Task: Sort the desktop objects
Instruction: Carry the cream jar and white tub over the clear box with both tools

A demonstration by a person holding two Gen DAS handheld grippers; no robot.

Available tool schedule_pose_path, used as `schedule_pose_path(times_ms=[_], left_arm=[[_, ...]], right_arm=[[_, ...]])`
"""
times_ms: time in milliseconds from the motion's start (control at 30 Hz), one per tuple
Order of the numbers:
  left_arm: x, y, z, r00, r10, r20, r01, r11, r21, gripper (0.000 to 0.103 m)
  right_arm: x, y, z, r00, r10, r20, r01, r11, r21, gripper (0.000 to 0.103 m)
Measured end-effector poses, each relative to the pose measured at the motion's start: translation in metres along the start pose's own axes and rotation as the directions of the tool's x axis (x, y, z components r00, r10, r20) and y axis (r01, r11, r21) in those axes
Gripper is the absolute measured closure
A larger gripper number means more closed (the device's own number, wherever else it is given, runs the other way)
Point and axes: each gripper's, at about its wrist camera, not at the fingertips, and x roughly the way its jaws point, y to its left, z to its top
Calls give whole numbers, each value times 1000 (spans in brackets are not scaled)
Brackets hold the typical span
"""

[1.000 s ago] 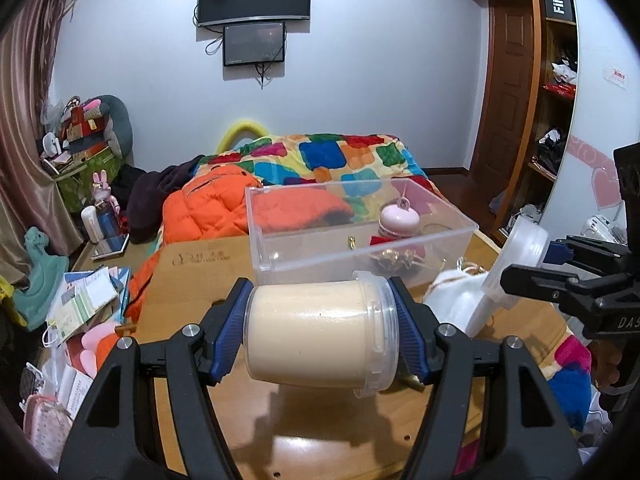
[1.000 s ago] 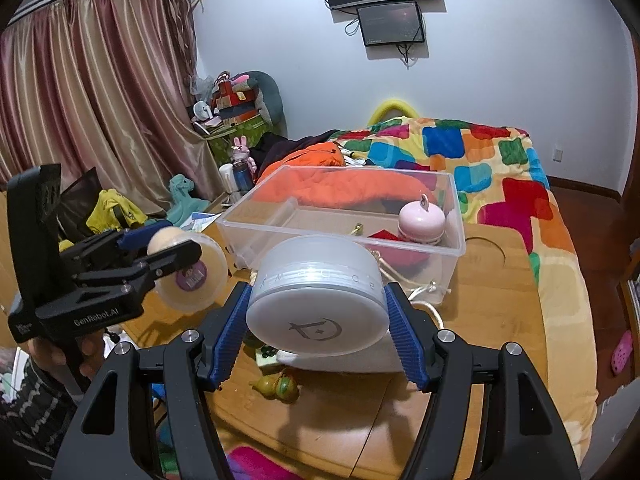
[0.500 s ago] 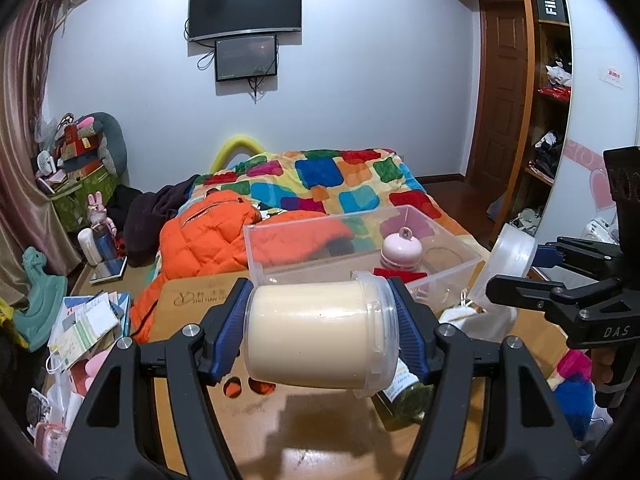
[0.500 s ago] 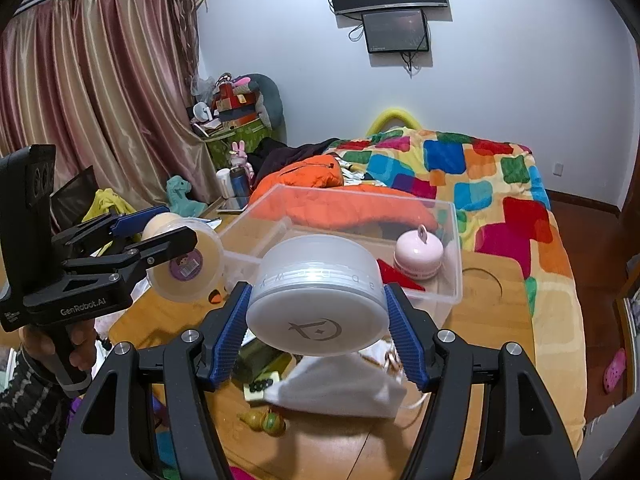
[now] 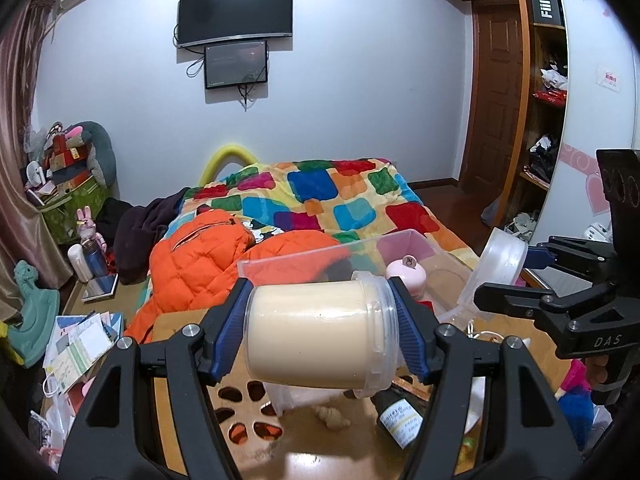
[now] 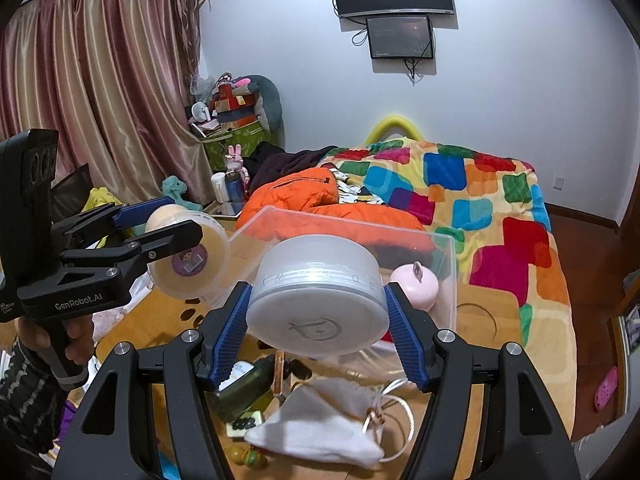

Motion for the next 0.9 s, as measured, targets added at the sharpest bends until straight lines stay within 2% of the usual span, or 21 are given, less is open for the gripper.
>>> schedule_pose_path(times_ms=[300, 500, 900], left_arm=[[27, 3, 12, 998, -63, -28, 63, 998, -1, 37], [45, 8, 16, 997, -62, -54, 62, 998, -3, 37], [82, 18, 19, 991, -56, -121, 56, 998, -3, 37]], right_arm=[[18, -10, 15, 1000, -9, -14, 8, 1000, -10, 41], [32, -15, 26, 999, 1, -35, -1, 1000, -10, 41], [84, -27, 41, 987, 14, -158, -19, 999, -26, 41]])
